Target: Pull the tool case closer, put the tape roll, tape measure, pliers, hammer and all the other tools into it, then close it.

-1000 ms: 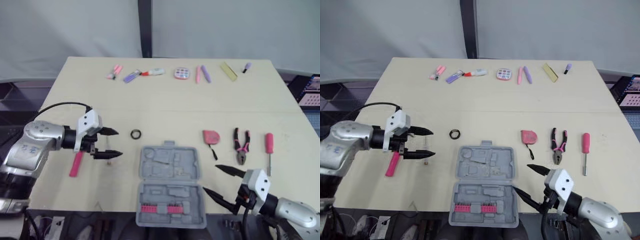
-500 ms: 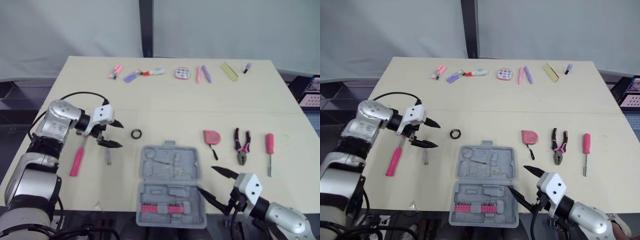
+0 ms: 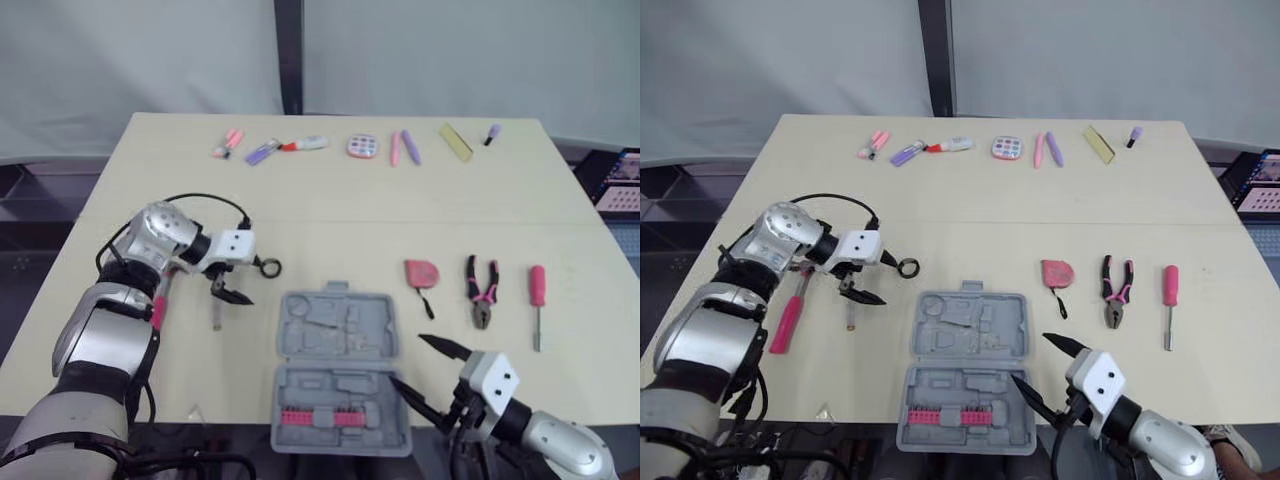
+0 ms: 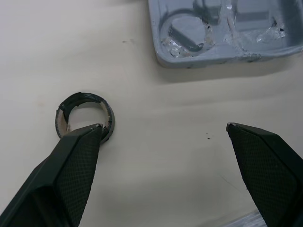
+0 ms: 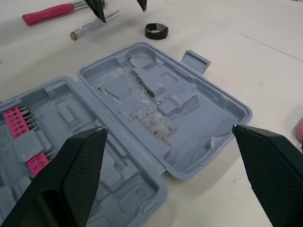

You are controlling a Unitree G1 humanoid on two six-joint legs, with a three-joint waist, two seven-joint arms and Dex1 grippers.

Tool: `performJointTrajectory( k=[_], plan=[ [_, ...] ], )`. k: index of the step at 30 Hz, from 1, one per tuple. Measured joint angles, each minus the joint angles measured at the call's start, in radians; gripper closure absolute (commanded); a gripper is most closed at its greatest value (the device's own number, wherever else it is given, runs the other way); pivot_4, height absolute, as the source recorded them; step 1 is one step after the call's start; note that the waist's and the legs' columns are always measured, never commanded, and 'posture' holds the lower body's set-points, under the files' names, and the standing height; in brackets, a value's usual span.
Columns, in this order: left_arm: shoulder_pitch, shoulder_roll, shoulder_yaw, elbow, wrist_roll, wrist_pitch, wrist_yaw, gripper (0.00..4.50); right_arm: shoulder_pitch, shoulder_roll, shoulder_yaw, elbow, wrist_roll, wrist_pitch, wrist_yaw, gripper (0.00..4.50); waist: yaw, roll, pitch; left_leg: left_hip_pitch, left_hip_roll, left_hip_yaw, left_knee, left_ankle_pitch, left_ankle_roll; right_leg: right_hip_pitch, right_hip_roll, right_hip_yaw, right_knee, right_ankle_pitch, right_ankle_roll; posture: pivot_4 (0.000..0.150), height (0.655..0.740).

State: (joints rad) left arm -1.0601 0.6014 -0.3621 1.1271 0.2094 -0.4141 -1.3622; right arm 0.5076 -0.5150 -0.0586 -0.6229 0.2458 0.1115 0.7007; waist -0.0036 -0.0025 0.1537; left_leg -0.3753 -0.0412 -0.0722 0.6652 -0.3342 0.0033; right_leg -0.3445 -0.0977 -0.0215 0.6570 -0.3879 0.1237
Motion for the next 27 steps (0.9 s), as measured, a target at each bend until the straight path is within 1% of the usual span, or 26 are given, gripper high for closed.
performJointTrajectory(
  k=[6,10,16,20,27],
  plan=[
    [-0.026,-0.011,0.0,0.061,0.042,-0.033,0.064,0.02,-0.004,0.001,0.012,0.0,-0.003,0.0,-0.012,0.03,0.0,0.0,0.0,0.0,0.0,0.0,0.0,0.0,0.0,0.0,0.0,0.0,0.001,0.0,0.0,0.15,0.74],
    [-0.061,-0.033,0.002,0.085,0.051,-0.016,0.065,0.02,-0.021,0.001,0.014,0.0,-0.004,0.0,-0.017,0.03,0.003,-0.001,0.001,0.0,-0.001,-0.001,0.001,0.0,0.0,0.0,-0.001,0.0,0.001,0.0,0.0,0.15,0.74],
    [-0.175,-0.086,-0.015,0.118,0.095,0.07,0.014,0.02,-0.091,-0.028,0.012,0.005,0.002,0.008,-0.014,0.03,0.001,-0.004,0.002,0.0,-0.001,0.0,0.001,0.0,0.0,0.0,-0.001,-0.001,0.001,0.0,0.001,0.15,0.74],
    [-0.212,-0.126,-0.037,0.139,0.13,0.142,-0.009,0.02,-0.142,-0.052,0.011,0.024,0.012,0.018,0.0,0.03,0.0,-0.004,0.002,0.0,-0.001,0.0,0.001,0.0,0.0,0.0,0.0,-0.002,0.002,0.0,0.001,0.15,0.74],
    [-0.267,-0.166,-0.093,0.145,0.214,0.234,0.008,0.02,-0.204,-0.066,0.011,0.062,0.022,0.024,0.01,0.03,0.0,-0.007,0.004,0.0,0.0,0.0,0.001,0.0,0.0,-0.001,-0.001,-0.003,0.002,0.0,0.001,0.15,0.74]
  ],
)
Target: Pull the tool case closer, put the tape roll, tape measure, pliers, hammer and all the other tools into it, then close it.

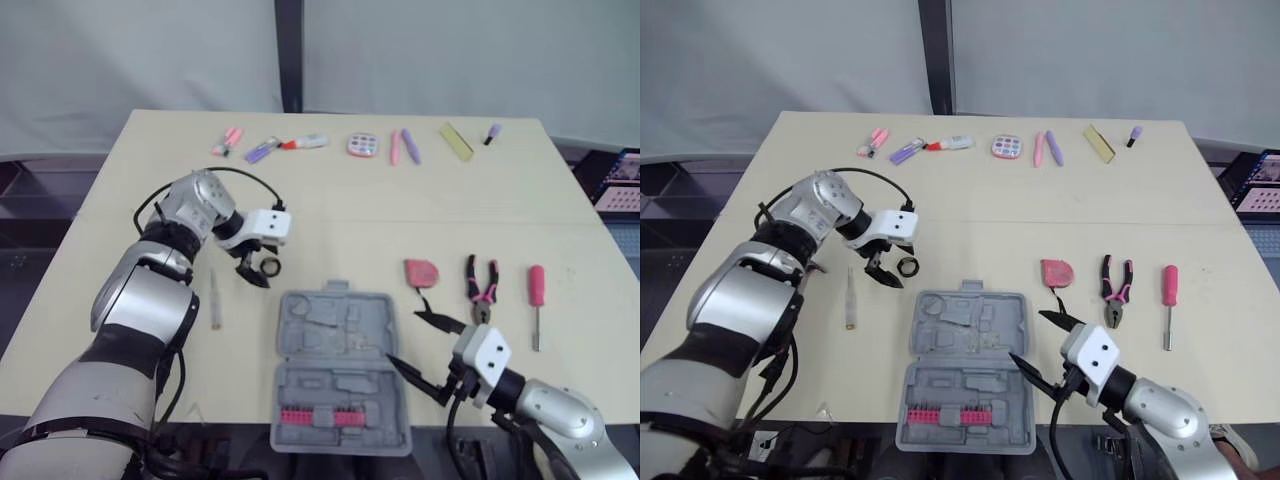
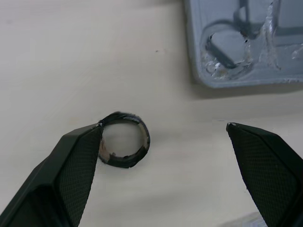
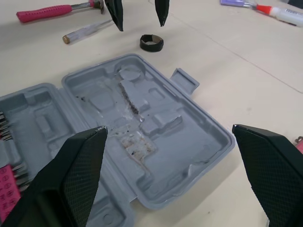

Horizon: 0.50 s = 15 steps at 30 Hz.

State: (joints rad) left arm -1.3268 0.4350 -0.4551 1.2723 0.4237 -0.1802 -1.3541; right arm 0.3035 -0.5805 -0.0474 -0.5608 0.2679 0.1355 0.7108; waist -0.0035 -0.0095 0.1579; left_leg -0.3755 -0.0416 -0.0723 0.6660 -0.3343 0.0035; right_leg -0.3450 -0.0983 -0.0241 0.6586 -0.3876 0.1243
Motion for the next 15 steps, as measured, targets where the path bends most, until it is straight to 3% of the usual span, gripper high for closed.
performJointTrajectory(
  k=[15],
  plan=[
    [0.023,-0.058,-0.054,0.006,0.092,0.055,0.119,0.02,-0.033,-0.067,-0.039,0.016,0.048,0.022,0.042,0.03,0.001,-0.001,0.001,0.0,0.0,0.0,0.0,0.0,0.0,0.0,-0.001,0.0,0.0,0.0,0.0,0.15,0.74]
  ],
)
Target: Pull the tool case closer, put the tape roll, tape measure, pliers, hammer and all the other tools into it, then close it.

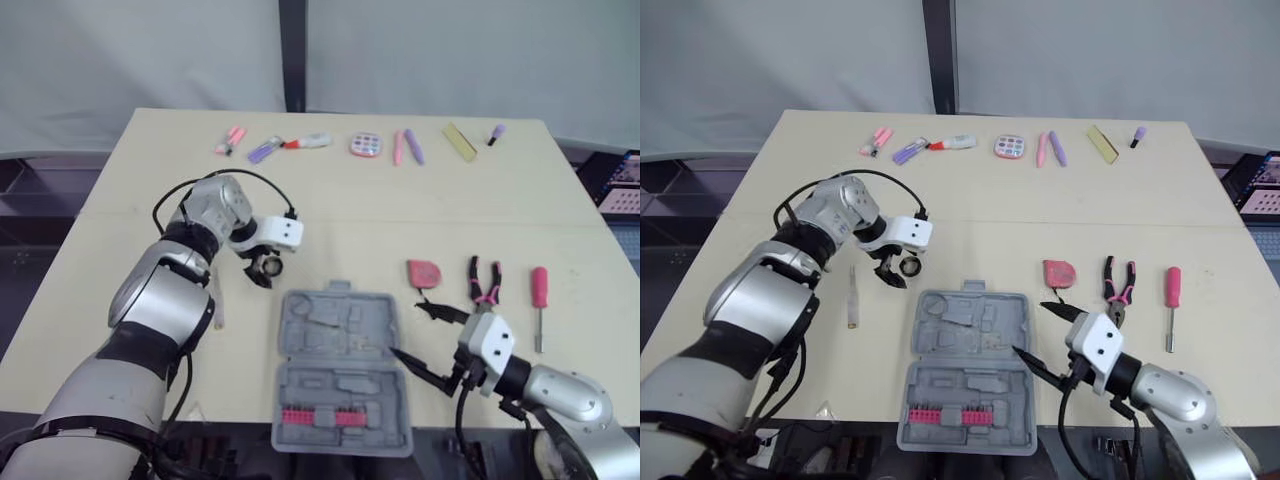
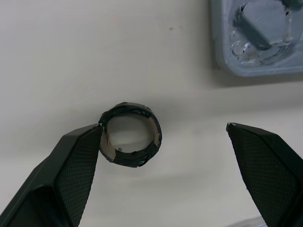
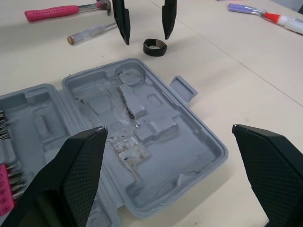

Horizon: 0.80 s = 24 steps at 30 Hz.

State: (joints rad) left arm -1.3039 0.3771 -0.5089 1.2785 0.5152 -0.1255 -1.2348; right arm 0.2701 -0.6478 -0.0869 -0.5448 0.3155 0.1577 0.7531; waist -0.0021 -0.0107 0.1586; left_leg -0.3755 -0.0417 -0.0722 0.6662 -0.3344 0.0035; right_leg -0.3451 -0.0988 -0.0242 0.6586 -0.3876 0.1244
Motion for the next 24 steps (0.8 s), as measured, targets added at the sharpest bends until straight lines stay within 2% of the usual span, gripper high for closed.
performJointTrajectory(
  k=[24],
  plan=[
    [0.033,-0.034,-0.011,0.023,0.007,0.022,0.022,0.02,0.027,-0.006,0.0,0.0,0.009,0.002,0.001,0.03,0.001,0.0,0.0,0.0,0.0,0.0,0.0,0.0,0.0,0.0,0.0,0.0,0.0,0.0,0.0,0.15,0.74]
  ],
)
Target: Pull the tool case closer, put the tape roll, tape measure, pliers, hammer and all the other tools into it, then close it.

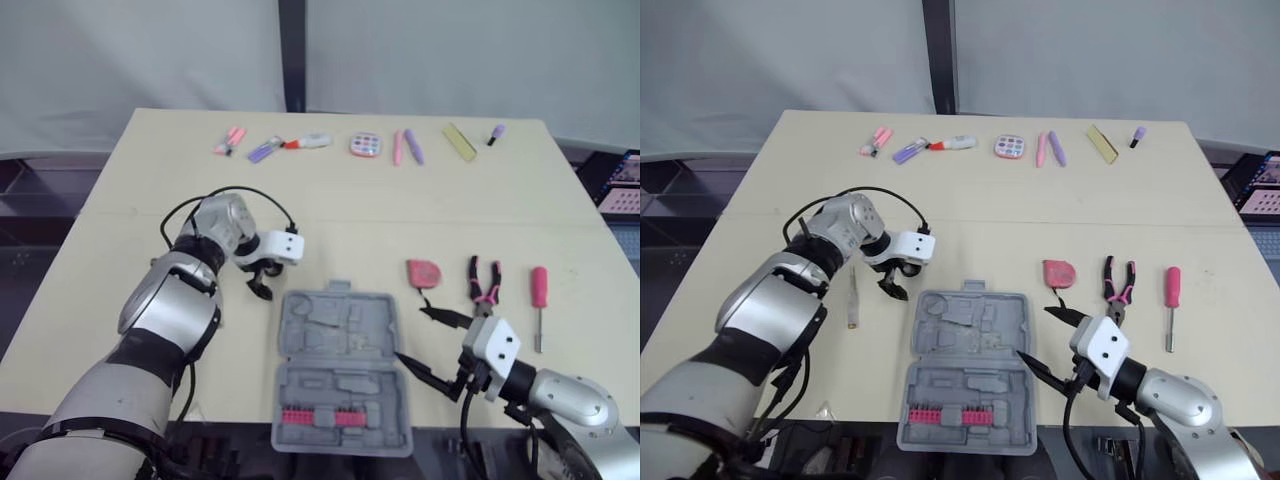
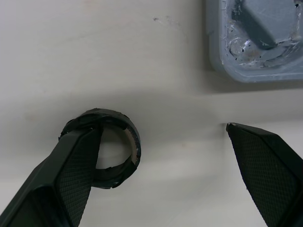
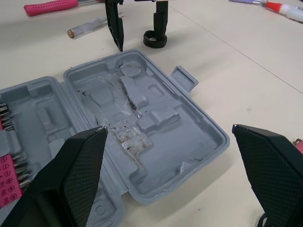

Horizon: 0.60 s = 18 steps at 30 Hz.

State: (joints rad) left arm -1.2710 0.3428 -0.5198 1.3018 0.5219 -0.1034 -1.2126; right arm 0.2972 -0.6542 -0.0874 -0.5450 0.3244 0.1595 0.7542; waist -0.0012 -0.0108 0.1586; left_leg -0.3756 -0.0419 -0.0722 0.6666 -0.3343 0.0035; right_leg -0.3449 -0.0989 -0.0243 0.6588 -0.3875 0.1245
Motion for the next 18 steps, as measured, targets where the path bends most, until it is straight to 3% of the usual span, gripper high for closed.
performJointTrajectory(
  k=[2,6,12,18],
  plan=[
    [0.0,0.0,-0.002,0.0,0.001,-0.001,0.0,0.02,0.003,0.0,-0.001,0.0,0.0,0.0,0.0,0.03,0.0,0.0,0.0,0.0,0.0,0.0,0.0,0.0,0.0,0.0,0.0,0.0,0.0,0.0,0.0,0.15,0.74],
    [0.001,0.0,-0.003,0.0,0.002,0.0,0.01,1.15,0.007,0.0,-0.004,0.0,0.0,0.0,0.0,0.0,0.0,0.0,0.0,0.0,0.0,0.0,0.0,0.0,0.0,0.0,0.0,0.0,0.0,0.0,0.0,0.15,0.74],
    [0.004,-0.001,-0.008,0.0,0.004,0.0,0.019,4.36,0.02,0.0,-0.005,0.0,0.0,-0.001,0.0,0.0,0.0,0.0,0.0,0.0,0.0,0.0,0.0,0.0,0.0,0.0,0.0,0.0,0.0,0.0,0.0,0.15,0.74],
    [0.006,0.001,-0.009,0.0,0.005,-0.003,0.019,4.45,0.032,0.005,-0.008,-0.004,0.011,-0.001,-0.001,0.0,0.0,0.0,0.0,0.0,0.0,0.0,0.0,0.0,0.0,0.0,0.0,0.0,0.0,0.0,0.0,0.15,0.74]
  ],
)
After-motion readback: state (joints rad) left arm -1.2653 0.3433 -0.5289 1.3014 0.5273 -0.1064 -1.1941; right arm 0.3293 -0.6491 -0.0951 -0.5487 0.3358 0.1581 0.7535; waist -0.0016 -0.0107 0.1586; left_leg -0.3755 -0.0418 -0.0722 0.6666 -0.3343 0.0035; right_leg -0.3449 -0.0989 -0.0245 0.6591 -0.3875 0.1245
